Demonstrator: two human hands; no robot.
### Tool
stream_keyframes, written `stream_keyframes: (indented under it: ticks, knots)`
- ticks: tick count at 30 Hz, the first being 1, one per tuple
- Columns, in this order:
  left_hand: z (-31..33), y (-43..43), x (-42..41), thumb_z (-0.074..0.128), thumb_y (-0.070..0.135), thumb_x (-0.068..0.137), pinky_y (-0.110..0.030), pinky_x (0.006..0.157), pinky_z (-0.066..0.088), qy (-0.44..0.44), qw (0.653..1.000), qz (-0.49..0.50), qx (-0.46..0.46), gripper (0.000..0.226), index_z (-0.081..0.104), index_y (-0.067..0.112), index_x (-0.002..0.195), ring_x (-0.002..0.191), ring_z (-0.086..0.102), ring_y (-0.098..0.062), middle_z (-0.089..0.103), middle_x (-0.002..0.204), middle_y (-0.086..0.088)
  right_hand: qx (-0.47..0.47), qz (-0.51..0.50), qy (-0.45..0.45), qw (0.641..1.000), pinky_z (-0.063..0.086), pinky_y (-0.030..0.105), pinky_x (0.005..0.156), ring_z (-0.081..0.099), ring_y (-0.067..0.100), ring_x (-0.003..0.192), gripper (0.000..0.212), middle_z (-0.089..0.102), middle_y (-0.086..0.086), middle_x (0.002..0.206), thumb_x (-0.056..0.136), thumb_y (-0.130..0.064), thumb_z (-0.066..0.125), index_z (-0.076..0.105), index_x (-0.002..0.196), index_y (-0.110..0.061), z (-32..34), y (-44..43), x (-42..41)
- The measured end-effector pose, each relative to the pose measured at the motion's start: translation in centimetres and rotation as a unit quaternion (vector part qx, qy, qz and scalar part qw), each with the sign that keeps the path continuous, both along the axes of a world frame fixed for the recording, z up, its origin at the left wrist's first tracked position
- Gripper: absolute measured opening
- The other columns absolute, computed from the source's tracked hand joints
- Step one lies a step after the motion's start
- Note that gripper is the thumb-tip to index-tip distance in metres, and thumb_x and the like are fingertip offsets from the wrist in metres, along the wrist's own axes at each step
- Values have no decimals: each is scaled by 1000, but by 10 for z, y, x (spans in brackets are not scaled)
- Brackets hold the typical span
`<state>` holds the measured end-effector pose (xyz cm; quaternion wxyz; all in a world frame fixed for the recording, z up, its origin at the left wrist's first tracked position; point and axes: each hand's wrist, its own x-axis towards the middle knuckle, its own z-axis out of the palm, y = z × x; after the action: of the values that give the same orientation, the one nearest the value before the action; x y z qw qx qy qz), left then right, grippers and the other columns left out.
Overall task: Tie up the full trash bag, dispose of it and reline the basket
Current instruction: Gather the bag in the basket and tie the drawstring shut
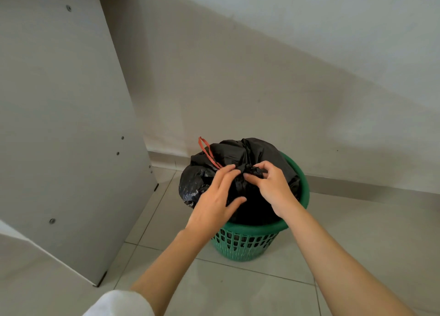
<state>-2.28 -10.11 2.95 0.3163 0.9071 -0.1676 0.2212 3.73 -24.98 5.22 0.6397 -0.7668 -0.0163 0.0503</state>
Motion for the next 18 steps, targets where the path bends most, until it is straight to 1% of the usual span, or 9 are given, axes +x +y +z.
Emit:
stream_keyframes:
  ticks: [2, 3, 7, 9, 11, 13, 15, 17, 18]
  knots:
    - [-11, 1, 2, 68, 33, 84, -25, 65, 53, -15, 996, 22, 87, 60, 45, 11, 135, 93, 63, -14, 41, 142, -3, 33, -11, 20, 999, 48, 32, 74, 63, 25, 81, 19, 63, 14, 81, 82, -14, 71, 56, 81, -2, -4, -1, 2]
    - [-15, 0, 3, 71, 31, 82, -25, 62, 54, -18, 994, 29, 106, 60, 48, 9, 133, 87, 65, -17, 45, 138, -6, 51, -7, 32, 998, 47, 32, 71, 61, 24, 79, 19, 60, 15, 79, 82, -15, 71, 56, 78, -3, -5, -2, 2]
    - [-15, -3, 17, 72, 18, 81, -35, 75, 57, -18, 995, 17, 99, 44, 59, 4, 120, 96, 64, -25, 58, 118, -9, 119, 38, 100, 987, 52, 20, 64, 68, 19, 79, 16, 69, 12, 81, 84, -14, 68, 62, 75, -2, -2, -12, 0]
    - [-12, -1, 26, 66, 15, 85, -34, 83, 52, 17, 997, 12, 74, 32, 63, 5, 115, 100, 61, -23, 60, 112, -6, 119, 88, 129, 981, 54, 22, 75, 68, 15, 90, 15, 72, 9, 98, 85, -15, 67, 69, 96, -5, 1, -14, 0]
    - [-9, 2, 33, 63, 12, 86, -24, 85, 44, 55, 998, 9, 24, 25, 66, 7, 111, 103, 58, -20, 62, 108, -2, 20, 129, 86, 988, 49, 33, 93, 62, 16, 105, 43, 66, 4, 115, 81, -18, 72, 58, 122, -18, -2, -16, 1]
    - [-5, 6, 38, 64, 14, 86, -19, 83, 35, 80, 997, 10, -13, 22, 69, 10, 107, 101, 52, -18, 65, 102, 3, -125, 145, -21, 981, 45, 33, 96, 56, 14, 112, 61, 56, -2, 122, 78, -17, 74, 43, 127, -36, -3, -16, -1]
    - [1, 9, 40, 65, 17, 86, -13, 76, 29, 122, 992, 2, -43, 21, 71, 12, 105, 93, 44, -9, 66, 95, 5, -198, 161, -109, 961, 43, 23, 92, 54, 10, 112, 54, 55, -7, 123, 80, -16, 72, 45, 122, -36, -6, -16, -3]
    - [4, 15, 40, 67, 16, 85, -8, 75, 35, 161, 984, -23, -73, 18, 73, 12, 101, 82, 50, 4, 69, 93, 1, -227, 160, -135, 951, 42, 14, 84, 57, 9, 108, 40, 62, -7, 117, 83, -21, 71, 56, 119, -29, -10, -16, -3]
    - [5, 16, 40, 68, 16, 84, -9, 76, 40, 170, 981, -30, -89, 17, 74, 12, 99, 81, 55, 5, 71, 93, 1, -240, 160, -136, 948, 43, 14, 83, 59, 10, 106, 37, 63, -6, 115, 83, -25, 70, 59, 119, -26, -12, -15, -2]
